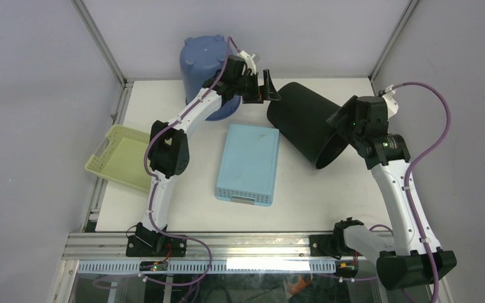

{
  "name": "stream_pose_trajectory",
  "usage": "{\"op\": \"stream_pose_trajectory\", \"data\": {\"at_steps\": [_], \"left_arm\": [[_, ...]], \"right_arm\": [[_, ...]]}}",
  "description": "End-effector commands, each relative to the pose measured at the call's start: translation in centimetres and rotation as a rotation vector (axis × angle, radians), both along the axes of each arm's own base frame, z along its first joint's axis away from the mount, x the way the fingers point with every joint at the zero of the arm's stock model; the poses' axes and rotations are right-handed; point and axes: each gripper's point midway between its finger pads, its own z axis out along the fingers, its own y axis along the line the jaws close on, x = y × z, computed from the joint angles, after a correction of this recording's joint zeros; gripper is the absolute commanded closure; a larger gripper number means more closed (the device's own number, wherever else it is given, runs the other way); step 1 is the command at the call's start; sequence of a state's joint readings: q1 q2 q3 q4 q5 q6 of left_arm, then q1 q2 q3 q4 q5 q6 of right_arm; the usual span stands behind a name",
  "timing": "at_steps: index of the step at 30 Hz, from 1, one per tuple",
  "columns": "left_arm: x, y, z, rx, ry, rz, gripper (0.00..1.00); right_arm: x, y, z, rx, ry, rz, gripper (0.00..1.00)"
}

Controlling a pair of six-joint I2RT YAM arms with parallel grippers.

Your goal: Turn the large container upside down

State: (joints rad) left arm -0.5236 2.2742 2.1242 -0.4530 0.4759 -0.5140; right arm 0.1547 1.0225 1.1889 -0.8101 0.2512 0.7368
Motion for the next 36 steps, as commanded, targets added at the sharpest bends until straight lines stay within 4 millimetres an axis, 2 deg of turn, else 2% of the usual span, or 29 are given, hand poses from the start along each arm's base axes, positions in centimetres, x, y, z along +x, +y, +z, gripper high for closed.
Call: {"op": "stream_pose_trajectory", "data": {"at_steps": [1,6,12,15,18,25,31,36], "left_arm": [[1.6,-0.8,4.6,-0.112,-0.125,-0.029,0.01],[2.1,-1.4,2.4,-0.144,-0.083,-0.071,0.01],[0.8,-2.7,2.6,-0.241,-0.041,-0.172,0.01],[0.0,-3.2,3.2,-0.3,-0.018,-0.227,0.01],[-0.9,-3.7,4.1,-0.353,-0.001,-0.272,0.01],[-3.7,-4.7,6.5,-0.411,0.006,-0.377,0.01],[-5.0,-5.4,8.3,-0.457,0.007,-0.422,0.01],[-6.0,-5.9,10.6,-0.517,0.003,-0.457,0.01]], "right_arm": [[1.0,-2.0,2.1,-0.08,-0.016,-0.026,0.24],[2.1,-2.7,1.0,-0.062,0.032,-0.024,0.32],[2.5,-3.2,0.1,-0.023,0.043,-0.028,0.46],[2.4,-3.4,-0.4,-0.007,0.05,-0.034,0.54],[2.2,-3.8,-1.1,0.005,0.056,-0.044,0.57],[1.7,-4.0,-3.1,0.056,0.072,-0.051,0.57],[1.5,-3.9,-4.1,0.093,0.079,-0.053,0.57],[1.2,-4.1,-5.0,0.111,0.084,-0.061,0.57]]}}
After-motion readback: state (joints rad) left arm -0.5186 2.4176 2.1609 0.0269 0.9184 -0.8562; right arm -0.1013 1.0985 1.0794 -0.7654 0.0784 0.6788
